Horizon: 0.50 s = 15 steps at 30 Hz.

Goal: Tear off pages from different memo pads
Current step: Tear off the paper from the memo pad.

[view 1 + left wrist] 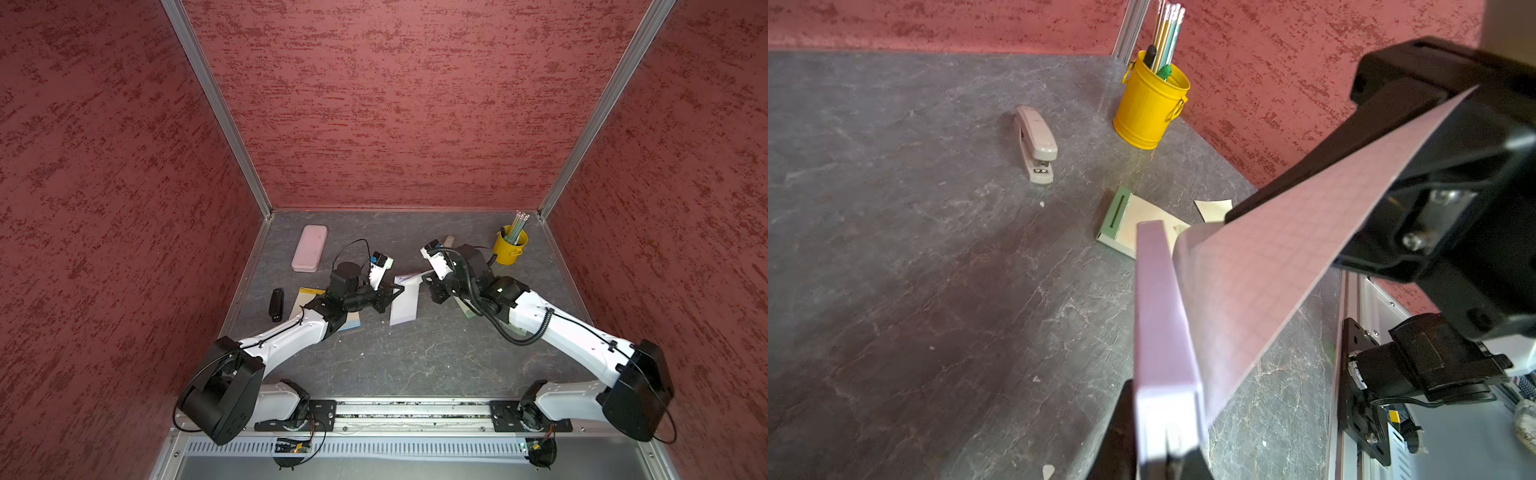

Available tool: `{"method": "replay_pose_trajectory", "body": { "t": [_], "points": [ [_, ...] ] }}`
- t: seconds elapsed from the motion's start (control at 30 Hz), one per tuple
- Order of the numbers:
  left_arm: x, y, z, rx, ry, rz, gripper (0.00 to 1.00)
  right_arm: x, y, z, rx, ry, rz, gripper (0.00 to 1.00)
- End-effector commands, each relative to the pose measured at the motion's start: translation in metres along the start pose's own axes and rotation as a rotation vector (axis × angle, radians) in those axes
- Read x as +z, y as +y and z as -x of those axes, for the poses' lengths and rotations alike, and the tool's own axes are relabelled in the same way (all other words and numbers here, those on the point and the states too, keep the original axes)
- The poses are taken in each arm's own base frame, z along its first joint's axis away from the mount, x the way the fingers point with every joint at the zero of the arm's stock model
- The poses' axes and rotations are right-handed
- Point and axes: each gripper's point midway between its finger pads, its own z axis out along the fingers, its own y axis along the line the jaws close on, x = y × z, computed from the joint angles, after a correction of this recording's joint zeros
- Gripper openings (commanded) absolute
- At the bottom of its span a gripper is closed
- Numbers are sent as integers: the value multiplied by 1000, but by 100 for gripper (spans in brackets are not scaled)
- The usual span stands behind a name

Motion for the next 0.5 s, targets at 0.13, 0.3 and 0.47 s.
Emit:
{"method": "replay_pose_trajectory", "body": {
  "t": [0.13, 0.3, 0.47],
  "points": [
    [5, 12, -27, -68, 85, 17, 20, -16, 5, 30, 63, -117, 47, 0],
    [5, 10, -20, -58, 72, 7, 5, -15, 4, 26, 66, -107, 44, 0],
    [4, 14, -20, -93, 67, 11, 0, -17, -34, 23, 105, -117, -112, 0]
  ]
}}
